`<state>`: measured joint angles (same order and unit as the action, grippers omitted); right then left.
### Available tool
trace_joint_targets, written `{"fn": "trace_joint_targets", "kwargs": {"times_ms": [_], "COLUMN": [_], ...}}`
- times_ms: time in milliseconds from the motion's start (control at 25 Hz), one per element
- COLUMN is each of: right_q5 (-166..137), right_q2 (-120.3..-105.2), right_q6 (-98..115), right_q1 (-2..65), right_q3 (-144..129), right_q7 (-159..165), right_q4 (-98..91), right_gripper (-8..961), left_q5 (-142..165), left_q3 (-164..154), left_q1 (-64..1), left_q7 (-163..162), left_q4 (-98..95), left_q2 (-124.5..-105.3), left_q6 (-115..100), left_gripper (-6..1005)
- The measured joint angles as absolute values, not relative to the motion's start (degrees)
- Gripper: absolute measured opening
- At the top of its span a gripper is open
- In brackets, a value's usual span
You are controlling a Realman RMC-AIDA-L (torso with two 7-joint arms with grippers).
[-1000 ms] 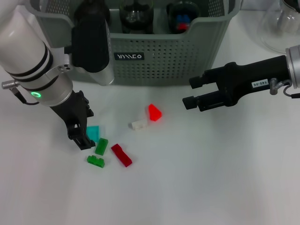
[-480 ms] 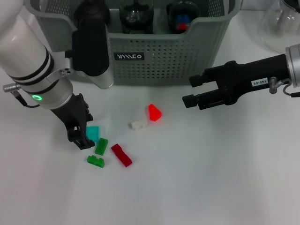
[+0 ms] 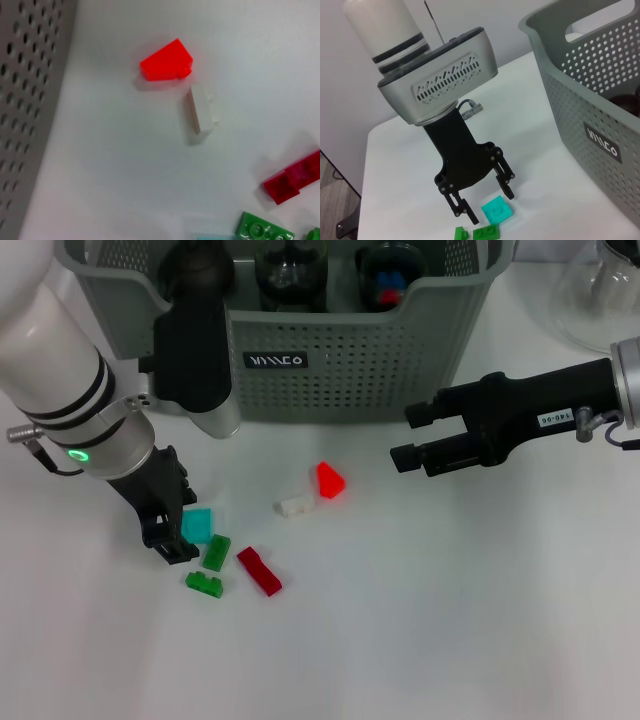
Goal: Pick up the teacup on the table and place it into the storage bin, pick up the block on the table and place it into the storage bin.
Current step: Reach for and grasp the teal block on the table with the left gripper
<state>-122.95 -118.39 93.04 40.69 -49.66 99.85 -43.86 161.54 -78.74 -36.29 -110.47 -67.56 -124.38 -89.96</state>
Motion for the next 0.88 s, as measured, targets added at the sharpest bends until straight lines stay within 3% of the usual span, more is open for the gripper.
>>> {"fn": "trace_joint_targets", "kwargs": {"times_ms": [680, 880], "right_q5": [-122.95, -122.96], "right_q2": [-118.39, -118.39], "right_q6": [93.34, 93.34], "right_q1": [40.61, 40.61], "right_q3": [-48.91, -48.56], "right_q7": [99.85, 99.84], "right_q4": [-43.86, -44.07], "right_gripper": [779, 779], "left_q5": [161.14, 161.06], "left_q3": [-78.75, -78.38], "left_q1": [-36.87, -37.11], "left_q7": [-110.67, -110.85], "left_q4": [-65.61, -65.93], "left_q2": [-124.44, -124.4], "left_q6": [-88.61, -89.25], "left_gripper": [684, 535]}}
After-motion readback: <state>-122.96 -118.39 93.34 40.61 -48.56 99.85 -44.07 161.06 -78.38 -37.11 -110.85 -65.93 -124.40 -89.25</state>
